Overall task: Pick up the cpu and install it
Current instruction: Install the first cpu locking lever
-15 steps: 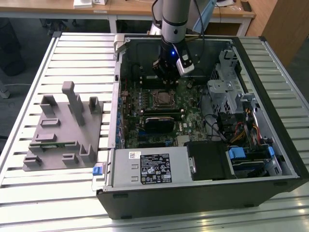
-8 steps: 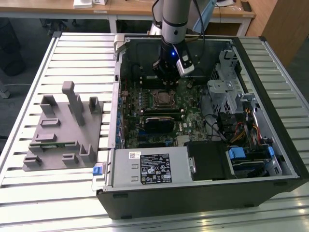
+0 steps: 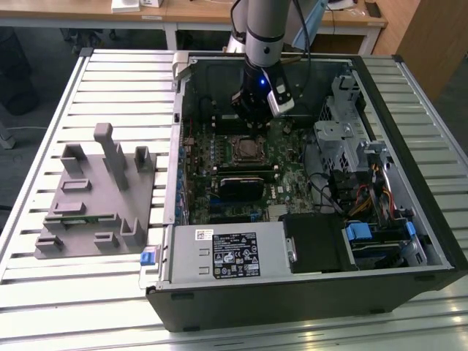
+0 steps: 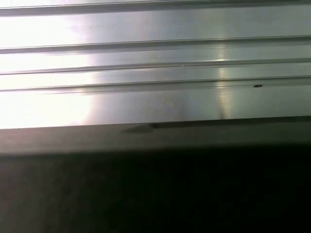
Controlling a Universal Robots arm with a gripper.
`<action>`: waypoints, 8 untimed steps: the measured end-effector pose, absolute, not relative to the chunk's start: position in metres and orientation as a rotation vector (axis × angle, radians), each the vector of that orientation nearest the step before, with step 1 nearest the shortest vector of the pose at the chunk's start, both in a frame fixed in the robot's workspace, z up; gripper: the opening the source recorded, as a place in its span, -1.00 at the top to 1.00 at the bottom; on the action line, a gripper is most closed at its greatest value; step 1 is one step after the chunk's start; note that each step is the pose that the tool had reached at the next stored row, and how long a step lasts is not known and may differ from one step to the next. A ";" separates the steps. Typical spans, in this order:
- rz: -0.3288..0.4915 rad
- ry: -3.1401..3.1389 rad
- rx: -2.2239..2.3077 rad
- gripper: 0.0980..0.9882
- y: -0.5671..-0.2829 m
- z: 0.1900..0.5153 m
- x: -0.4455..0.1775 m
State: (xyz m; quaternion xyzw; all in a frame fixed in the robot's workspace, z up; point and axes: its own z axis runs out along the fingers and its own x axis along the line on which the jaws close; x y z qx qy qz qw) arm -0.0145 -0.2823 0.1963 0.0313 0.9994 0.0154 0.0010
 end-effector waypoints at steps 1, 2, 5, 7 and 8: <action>0.053 3.138 0.098 0.98 -0.282 0.196 -0.014; 0.056 3.139 0.098 0.98 -0.282 0.196 -0.014; 0.059 3.140 0.098 0.98 -0.282 0.198 -0.014; 0.056 3.143 0.099 0.98 -0.282 0.202 -0.014; 0.056 3.143 0.099 0.98 -0.282 0.204 -0.014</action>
